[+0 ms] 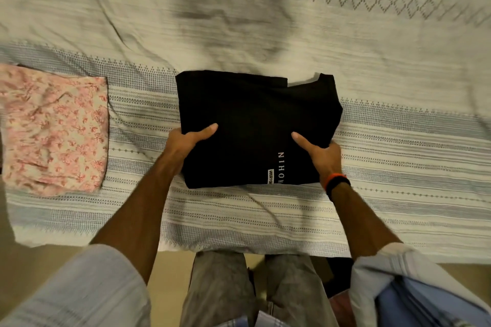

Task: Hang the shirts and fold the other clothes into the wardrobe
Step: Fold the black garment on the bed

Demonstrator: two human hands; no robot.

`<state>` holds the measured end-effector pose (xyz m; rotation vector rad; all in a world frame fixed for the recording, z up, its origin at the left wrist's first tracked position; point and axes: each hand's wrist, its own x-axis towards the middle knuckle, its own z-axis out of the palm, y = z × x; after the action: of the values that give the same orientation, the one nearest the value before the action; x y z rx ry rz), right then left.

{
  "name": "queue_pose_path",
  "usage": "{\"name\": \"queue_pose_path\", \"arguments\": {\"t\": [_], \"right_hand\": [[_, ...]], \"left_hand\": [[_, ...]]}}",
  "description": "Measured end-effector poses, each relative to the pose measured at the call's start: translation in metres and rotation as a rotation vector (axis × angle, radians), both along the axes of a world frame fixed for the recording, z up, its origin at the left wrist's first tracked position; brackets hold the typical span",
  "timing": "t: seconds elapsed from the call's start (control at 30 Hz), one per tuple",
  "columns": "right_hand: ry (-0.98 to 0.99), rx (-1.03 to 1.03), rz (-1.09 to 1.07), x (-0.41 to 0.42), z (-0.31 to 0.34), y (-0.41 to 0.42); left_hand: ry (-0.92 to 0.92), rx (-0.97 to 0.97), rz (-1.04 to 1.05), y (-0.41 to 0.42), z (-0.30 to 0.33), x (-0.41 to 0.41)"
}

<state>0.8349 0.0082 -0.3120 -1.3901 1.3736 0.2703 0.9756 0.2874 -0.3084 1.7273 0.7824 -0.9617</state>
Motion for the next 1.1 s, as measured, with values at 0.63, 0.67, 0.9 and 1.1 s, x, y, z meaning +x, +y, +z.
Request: {"name": "queue_pose_path", "arguments": {"t": [0.63, 0.67, 0.9, 1.1], "right_hand": [[-0.304, -0.081, 0.094, -0.026, 0.129, 0.047], [-0.321, -0.083, 0.117, -0.028, 0.141, 0.05], [-0.438, -0.059, 0.382, -0.04, 0.209, 0.074], [-0.589, 0.005, 0.642, -0.043, 0.261, 0.122]], "left_hand": [[-0.179, -0.175, 0.026, 0.055, 0.141, -0.055], [-0.194, -0.174, 0.029, 0.063, 0.154, -0.061], [-0.362, -0.162, 0.122, 0.114, 0.237, -0.128], [-0.503, -0.104, 0.402, 0.166, 0.292, -0.218]]}}
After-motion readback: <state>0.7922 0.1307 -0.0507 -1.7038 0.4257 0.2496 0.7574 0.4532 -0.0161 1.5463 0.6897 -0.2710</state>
